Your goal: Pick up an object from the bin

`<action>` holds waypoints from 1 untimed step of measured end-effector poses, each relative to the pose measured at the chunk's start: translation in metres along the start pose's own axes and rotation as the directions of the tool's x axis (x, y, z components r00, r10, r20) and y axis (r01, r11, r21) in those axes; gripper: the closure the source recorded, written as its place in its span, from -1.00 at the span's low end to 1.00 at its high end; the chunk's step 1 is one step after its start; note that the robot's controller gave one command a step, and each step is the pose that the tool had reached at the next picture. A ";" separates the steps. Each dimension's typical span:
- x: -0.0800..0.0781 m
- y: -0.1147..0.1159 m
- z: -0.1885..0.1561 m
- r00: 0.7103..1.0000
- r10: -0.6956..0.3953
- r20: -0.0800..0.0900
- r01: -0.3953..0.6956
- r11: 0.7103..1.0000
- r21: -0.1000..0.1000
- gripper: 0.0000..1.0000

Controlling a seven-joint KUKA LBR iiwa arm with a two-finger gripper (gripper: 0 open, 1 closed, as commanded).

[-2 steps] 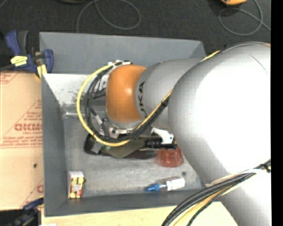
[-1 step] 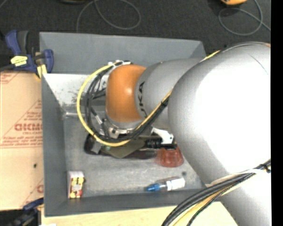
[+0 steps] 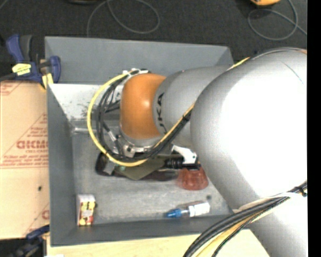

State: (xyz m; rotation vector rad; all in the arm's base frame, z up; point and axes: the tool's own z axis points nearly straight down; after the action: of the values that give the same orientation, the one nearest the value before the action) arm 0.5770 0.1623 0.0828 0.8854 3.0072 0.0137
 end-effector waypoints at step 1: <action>0.000 0.000 0.000 1.000 0.001 0.000 -0.001 1.000 0.000 1.00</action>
Offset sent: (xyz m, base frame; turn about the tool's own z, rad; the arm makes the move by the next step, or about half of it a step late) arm 0.0000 0.0000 0.0000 0.0000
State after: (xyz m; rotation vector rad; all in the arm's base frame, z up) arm 0.5770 0.1624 0.0829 0.8863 3.0069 0.0138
